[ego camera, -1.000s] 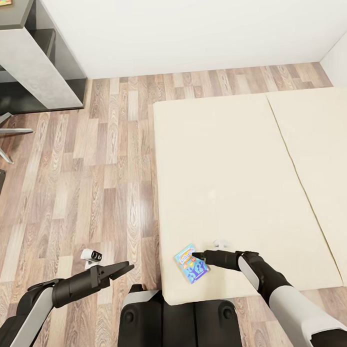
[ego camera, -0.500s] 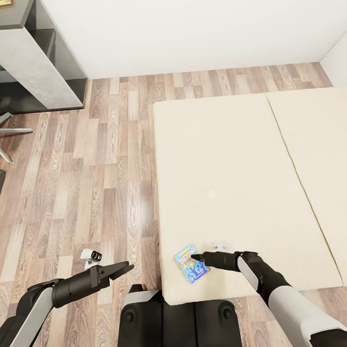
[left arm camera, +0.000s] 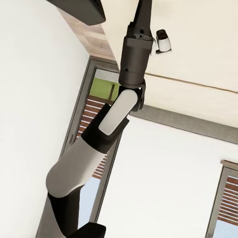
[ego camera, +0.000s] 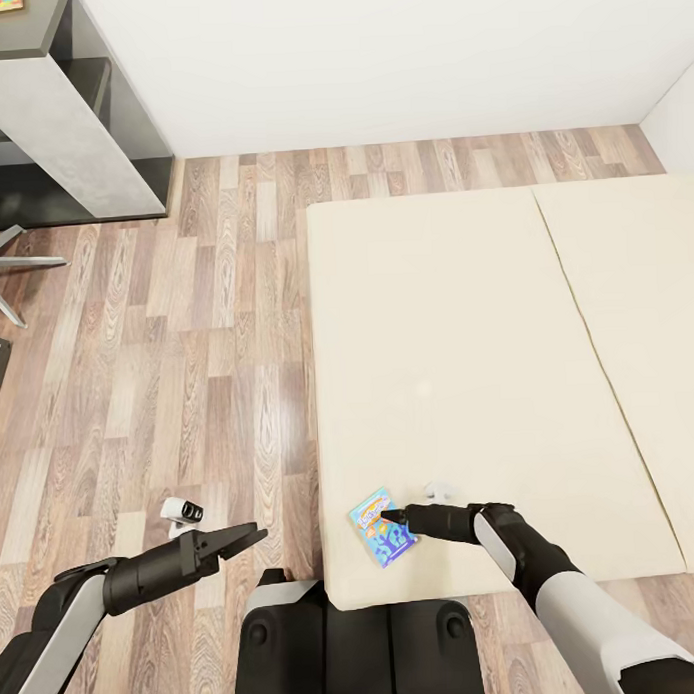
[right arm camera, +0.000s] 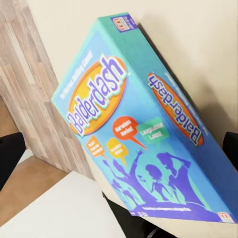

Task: Put all the toys in the child's room - the three board games (two on the bed and one on the table), the two jigsaw puzzles on the table, and the tennis ball on the table - inside the toy box on the table in the child's room.

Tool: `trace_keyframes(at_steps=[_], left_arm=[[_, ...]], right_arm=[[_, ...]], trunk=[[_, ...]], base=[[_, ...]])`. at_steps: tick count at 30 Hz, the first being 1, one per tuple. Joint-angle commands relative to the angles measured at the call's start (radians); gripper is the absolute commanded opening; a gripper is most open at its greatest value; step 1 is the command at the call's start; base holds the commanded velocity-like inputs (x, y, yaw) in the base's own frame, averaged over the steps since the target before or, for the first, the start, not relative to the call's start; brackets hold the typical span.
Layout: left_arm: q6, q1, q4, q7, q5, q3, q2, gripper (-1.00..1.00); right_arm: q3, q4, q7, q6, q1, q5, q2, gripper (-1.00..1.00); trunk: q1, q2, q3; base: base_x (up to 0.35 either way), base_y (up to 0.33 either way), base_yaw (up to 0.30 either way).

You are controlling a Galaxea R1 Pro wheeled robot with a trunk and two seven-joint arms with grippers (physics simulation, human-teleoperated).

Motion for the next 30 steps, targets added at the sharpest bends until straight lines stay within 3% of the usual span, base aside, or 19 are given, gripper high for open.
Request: trace_keyframes(at_steps=[1, 19, 30], left_arm=[[0.004, 0.0, 0.0, -0.001, 0.002, 0.0, 0.0, 1.0], [0.004, 0.0, 0.0, -0.001, 0.002, 0.0, 0.001, 1.0], [0.004, 0.0, 0.0, -0.001, 0.002, 0.0, 0.001, 1.0]], right_arm=[[0.005, -0.001, -0.002, 0.005, 0.0, -0.008, -0.001, 1.0], [0.005, -0.001, 0.0, 0.05, 0.0, -0.01, 0.001, 1.0], [0.006, -0.001, 0.001, 0.071, 0.0, -0.01, 0.039, 1.0]], trunk=[[0.001, -0.001, -0.001], [0.001, -0.001, -0.001], [0.001, -0.001, -0.001]], base=[[0.0, 0.0, 0.0], [0.0, 0.0, 0.0], [0.0, 0.0, 0.0]])
